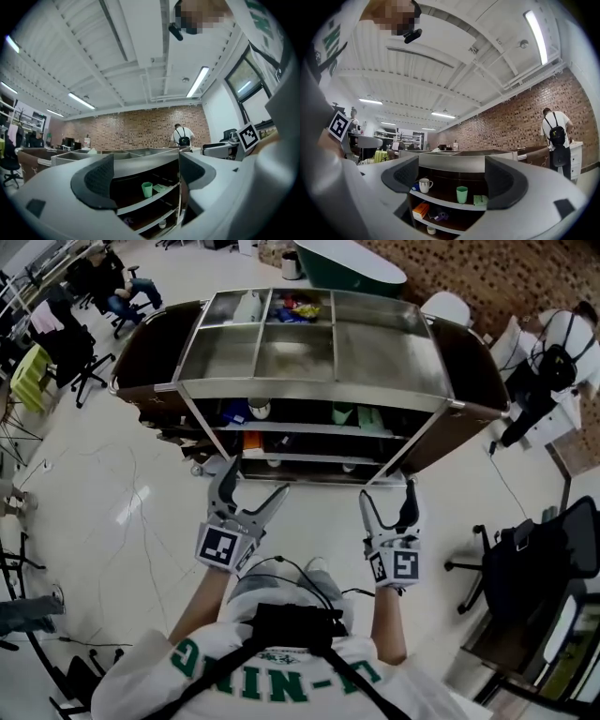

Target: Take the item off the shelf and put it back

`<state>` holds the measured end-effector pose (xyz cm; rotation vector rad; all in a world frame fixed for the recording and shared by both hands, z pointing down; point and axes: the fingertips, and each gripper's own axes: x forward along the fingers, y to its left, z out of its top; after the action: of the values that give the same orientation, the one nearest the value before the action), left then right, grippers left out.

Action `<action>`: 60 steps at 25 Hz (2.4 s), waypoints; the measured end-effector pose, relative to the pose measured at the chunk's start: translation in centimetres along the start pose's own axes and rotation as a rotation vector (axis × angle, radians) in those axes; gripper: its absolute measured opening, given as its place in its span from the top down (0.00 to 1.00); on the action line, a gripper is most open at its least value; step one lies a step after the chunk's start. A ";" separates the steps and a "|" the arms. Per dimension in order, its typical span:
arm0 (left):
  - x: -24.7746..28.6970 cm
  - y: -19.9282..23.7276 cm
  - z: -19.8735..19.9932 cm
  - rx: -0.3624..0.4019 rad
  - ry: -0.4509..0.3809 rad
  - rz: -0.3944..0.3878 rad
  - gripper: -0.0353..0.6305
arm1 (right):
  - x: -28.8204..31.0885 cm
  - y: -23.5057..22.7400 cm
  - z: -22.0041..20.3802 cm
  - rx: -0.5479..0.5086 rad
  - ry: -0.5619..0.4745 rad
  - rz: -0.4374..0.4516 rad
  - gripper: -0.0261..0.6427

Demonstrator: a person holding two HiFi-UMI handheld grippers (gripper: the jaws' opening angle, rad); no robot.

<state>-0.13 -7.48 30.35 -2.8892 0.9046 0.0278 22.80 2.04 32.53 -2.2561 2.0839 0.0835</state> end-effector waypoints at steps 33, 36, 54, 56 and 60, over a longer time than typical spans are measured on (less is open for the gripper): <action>13.6 4.4 -59.3 0.006 0.013 -0.066 0.35 | 11.6 -13.7 -78.3 0.017 0.327 -0.142 0.26; 12.9 4.6 -60.7 0.002 0.014 -0.045 0.35 | 15.2 -16.2 -83.3 0.028 0.366 -0.183 0.25; 11.3 4.2 -60.7 -0.015 0.050 -0.011 0.35 | 20.8 -20.3 -89.2 0.103 0.473 -0.210 0.35; 11.8 3.5 -60.1 0.013 0.067 -0.049 0.35 | 18.9 -18.3 -87.0 0.063 0.485 -0.151 0.35; 11.8 2.7 -55.3 0.029 0.074 -0.073 0.35 | 14.4 -13.2 -79.4 0.033 0.491 -0.080 0.35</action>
<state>7.15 -22.72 84.42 -2.9111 0.8034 -0.0989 36.57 -18.19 110.55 -2.5313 2.1665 -0.5594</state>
